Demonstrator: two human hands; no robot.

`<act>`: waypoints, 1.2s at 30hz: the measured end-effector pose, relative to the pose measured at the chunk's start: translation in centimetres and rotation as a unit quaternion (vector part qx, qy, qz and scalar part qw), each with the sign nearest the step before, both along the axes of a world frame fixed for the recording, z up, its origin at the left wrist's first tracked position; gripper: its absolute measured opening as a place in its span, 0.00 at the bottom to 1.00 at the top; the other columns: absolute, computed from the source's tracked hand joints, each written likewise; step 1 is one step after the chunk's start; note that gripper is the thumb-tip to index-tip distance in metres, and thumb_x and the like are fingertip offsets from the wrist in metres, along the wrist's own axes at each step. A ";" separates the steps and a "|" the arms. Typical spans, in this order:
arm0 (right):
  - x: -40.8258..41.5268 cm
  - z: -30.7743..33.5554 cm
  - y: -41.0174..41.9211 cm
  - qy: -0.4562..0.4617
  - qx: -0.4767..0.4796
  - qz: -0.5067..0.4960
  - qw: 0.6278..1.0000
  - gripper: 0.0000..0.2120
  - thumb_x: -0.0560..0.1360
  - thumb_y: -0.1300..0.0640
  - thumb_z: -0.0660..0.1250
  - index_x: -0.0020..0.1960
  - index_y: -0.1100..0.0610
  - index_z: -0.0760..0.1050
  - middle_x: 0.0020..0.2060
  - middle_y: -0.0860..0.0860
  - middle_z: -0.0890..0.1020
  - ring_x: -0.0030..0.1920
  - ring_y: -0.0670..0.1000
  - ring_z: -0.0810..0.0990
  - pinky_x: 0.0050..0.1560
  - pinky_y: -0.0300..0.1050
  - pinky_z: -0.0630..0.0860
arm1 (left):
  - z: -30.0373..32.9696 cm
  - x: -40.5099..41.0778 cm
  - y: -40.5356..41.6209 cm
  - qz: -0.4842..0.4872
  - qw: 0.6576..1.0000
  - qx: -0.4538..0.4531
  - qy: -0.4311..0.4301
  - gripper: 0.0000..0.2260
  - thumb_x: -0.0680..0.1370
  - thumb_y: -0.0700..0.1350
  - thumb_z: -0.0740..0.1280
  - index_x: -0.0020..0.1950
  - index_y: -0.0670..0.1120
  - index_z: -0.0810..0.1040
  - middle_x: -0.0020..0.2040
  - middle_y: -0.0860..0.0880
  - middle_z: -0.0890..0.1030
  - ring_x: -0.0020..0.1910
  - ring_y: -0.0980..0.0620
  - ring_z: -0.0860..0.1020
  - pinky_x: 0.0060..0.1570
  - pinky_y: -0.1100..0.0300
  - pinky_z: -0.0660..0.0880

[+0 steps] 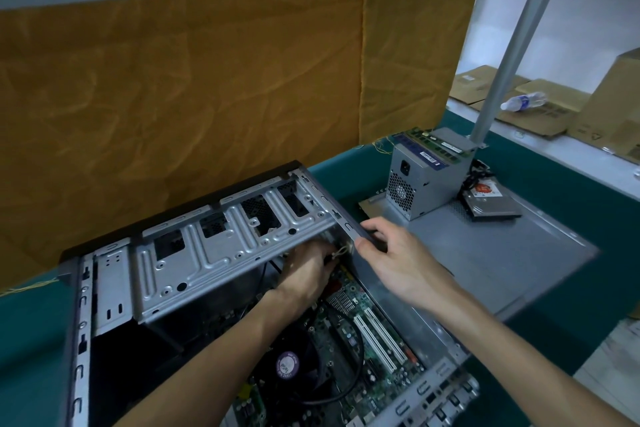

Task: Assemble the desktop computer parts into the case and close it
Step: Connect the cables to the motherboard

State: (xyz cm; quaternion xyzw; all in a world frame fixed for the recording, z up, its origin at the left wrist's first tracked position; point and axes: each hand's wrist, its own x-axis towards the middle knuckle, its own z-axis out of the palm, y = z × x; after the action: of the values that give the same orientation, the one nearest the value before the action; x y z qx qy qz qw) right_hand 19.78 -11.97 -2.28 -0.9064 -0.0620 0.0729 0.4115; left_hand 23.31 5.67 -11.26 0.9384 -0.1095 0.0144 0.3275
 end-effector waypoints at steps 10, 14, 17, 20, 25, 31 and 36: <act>0.2 -0.1 0.0 0.005 0.007 -0.003 1.000 0.11 0.83 0.44 0.61 0.62 0.44 0.74 0.48 0.48 0.85 0.49 0.53 0.84 0.55 0.55 0.80 | 1.7 1.8 1.0 -0.076 0.993 0.029 0.082 0.09 0.83 0.45 0.63 0.57 0.43 0.81 0.52 0.45 0.83 0.49 0.49 0.82 0.48 0.61 0.78; 0.2 0.0 0.0 0.012 0.004 -0.007 1.000 0.12 0.82 0.43 0.61 0.63 0.45 0.73 0.49 0.46 0.84 0.49 0.51 0.84 0.56 0.55 0.79 | 1.9 2.1 1.2 -0.118 0.986 -0.020 0.116 0.10 0.84 0.42 0.61 0.60 0.43 0.80 0.54 0.46 0.83 0.54 0.48 0.81 0.53 0.63 0.76; 0.2 0.0 0.0 0.012 -0.002 -0.011 1.000 0.14 0.82 0.43 0.61 0.65 0.46 0.73 0.53 0.46 0.84 0.50 0.49 0.83 0.57 0.54 0.78 | 0.6 1.8 1.9 -0.076 0.996 -0.021 0.052 0.11 0.84 0.44 0.62 0.65 0.46 0.79 0.47 0.62 0.76 0.42 0.73 0.77 0.41 0.82 0.68; 0.1 0.1 0.1 0.013 -0.001 -0.014 1.000 0.14 0.82 0.43 0.61 0.65 0.46 0.74 0.57 0.46 0.83 0.53 0.49 0.83 0.57 0.55 0.80 | -0.2 1.4 2.6 -0.094 0.995 -0.028 0.024 0.15 0.84 0.50 0.63 0.70 0.52 0.77 0.55 0.65 0.75 0.46 0.82 0.71 0.44 0.86 0.63; 0.2 0.0 0.1 0.008 -0.001 -0.015 1.000 0.12 0.82 0.44 0.62 0.64 0.46 0.74 0.58 0.47 0.83 0.50 0.49 0.82 0.58 0.52 0.78 | -0.4 2.3 2.7 -0.135 0.989 0.062 0.015 0.10 0.85 0.52 0.59 0.62 0.62 0.76 0.58 0.62 0.77 0.55 0.61 0.75 0.46 0.74 0.66; 0.4 -0.2 0.1 0.015 0.001 -0.018 1.000 0.13 0.82 0.44 0.62 0.64 0.46 0.74 0.61 0.49 0.82 0.57 0.49 0.80 0.63 0.53 0.75 | -1.2 2.6 2.3 -0.072 0.996 0.027 0.053 0.13 0.81 0.50 0.69 0.65 0.50 0.81 0.64 0.51 0.81 0.59 0.52 0.79 0.50 0.68 0.70; 0.4 -0.3 0.0 0.017 -0.002 -0.020 1.000 0.15 0.82 0.42 0.62 0.66 0.46 0.74 0.64 0.49 0.81 0.59 0.50 0.80 0.64 0.55 0.74 | -1.2 2.2 1.8 -0.038 0.998 0.002 0.054 0.11 0.81 0.49 0.70 0.62 0.50 0.84 0.62 0.51 0.83 0.57 0.51 0.80 0.56 0.60 0.76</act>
State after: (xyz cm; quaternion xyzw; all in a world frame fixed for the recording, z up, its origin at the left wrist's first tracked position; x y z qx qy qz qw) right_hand 20.14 -12.00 -2.61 -0.9070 -0.0364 0.0801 0.4118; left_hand 25.50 7.44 -12.45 0.9335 -0.1274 -0.0485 0.3316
